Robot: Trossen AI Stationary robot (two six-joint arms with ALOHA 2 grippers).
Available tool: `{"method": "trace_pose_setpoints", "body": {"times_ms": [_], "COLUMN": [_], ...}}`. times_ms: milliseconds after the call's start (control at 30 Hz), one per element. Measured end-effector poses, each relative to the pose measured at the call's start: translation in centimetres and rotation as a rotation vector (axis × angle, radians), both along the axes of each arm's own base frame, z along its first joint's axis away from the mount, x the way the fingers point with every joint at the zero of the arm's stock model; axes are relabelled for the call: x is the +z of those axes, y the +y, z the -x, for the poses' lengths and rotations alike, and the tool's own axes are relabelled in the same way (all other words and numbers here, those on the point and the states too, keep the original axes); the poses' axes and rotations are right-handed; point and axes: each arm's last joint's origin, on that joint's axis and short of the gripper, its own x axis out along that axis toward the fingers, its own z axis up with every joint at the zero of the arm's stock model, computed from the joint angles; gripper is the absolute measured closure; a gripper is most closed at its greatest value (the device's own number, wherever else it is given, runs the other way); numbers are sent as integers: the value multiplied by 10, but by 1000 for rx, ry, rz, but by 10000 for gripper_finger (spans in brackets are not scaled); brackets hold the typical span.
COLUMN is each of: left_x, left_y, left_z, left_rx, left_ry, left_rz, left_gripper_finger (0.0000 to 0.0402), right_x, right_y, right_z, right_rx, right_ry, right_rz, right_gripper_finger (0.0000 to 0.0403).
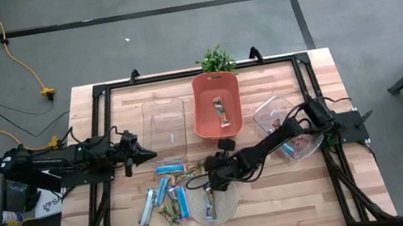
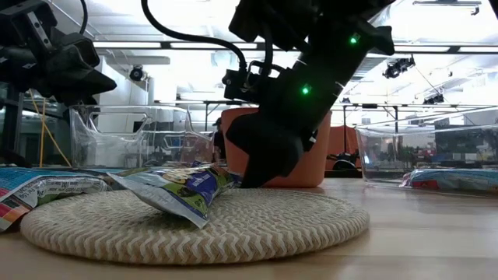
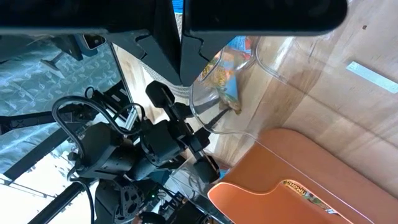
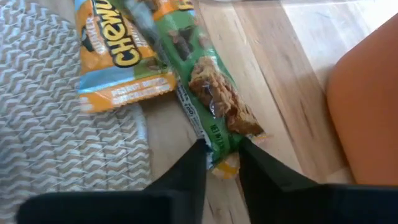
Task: Pick and place Granola Bars by type
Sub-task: Put the yellow granola bar into the orange bin
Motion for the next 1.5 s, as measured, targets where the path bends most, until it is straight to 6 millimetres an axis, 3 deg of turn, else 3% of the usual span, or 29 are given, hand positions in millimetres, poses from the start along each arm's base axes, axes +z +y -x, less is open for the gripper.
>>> {"method": "trace_pose_setpoints", "body": {"times_ms": [267,567,1367,1500], "left_x": [0,0,0,0], "left_y": [0,0,0,0], "left_z": [0,0,0,0], "left_rx": [0,0,1,1], "left_ry": [-1,-1,-2,-2], "left_rz": [0,0,0,0], "left_gripper_finger": [401,401,401,401], "right_x": [0,1,73,76], "right_y": [4,9,28,29], "right_z": [1,5,-15,-17], "right_rx": [-8,-104,-157,-138], "right_ry": [-1,-21,-45,-48], "right_rz": [-20,-44,55,66], "right_gripper_finger": [398,403,402,402]}}
